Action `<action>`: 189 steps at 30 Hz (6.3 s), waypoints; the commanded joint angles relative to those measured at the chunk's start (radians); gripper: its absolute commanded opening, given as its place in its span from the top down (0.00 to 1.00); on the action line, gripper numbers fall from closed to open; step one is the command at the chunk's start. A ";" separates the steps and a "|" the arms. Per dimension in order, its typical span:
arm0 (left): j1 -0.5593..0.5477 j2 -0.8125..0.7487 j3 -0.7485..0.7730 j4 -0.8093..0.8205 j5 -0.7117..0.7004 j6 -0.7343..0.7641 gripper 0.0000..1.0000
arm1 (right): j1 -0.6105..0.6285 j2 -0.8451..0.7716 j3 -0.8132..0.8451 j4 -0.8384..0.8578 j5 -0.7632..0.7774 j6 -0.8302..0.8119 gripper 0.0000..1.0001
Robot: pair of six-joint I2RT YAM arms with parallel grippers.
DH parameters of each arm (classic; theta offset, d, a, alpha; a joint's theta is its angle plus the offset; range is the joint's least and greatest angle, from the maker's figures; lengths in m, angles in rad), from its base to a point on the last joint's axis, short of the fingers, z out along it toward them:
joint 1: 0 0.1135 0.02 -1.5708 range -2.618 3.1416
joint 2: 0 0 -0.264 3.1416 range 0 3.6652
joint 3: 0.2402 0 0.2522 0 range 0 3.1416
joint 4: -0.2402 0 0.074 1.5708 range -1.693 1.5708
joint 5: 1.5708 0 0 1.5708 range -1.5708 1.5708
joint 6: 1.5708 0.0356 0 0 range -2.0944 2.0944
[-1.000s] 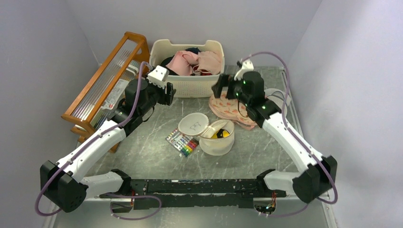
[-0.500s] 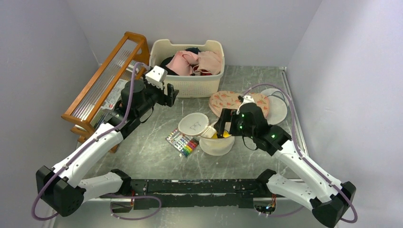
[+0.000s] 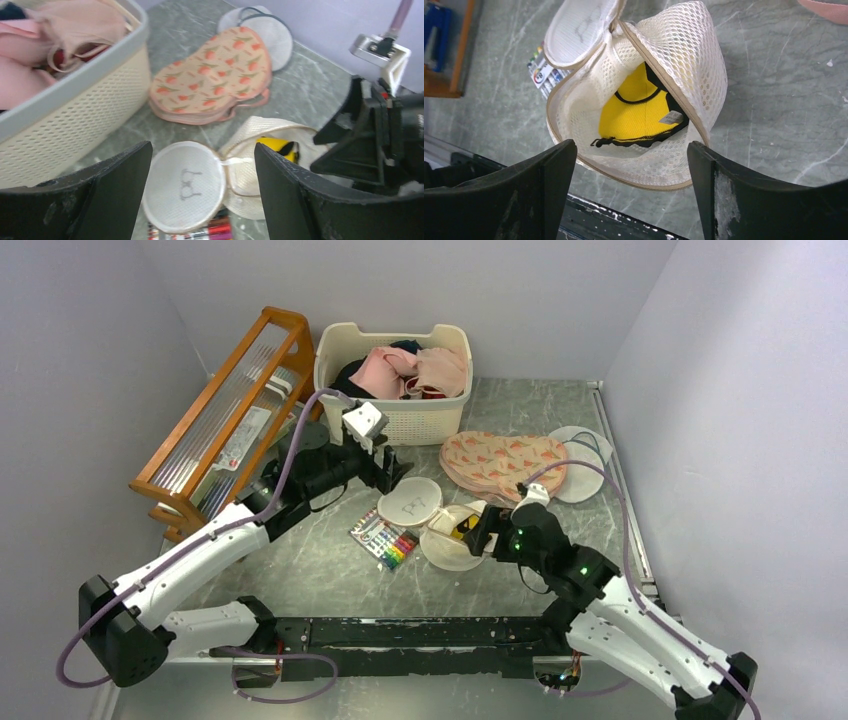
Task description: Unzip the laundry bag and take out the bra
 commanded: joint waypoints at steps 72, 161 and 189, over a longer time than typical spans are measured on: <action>-0.441 0.599 0.192 -0.040 -0.181 -0.209 0.93 | 0.003 -0.227 -0.239 0.075 0.121 0.215 0.61; 0.245 0.917 1.443 0.514 -0.159 -0.195 0.93 | 0.003 -0.179 -0.071 0.115 0.006 -0.035 0.00; 0.399 0.853 0.622 0.546 -0.013 -0.083 0.93 | 0.002 0.280 0.066 0.473 0.032 -0.197 0.00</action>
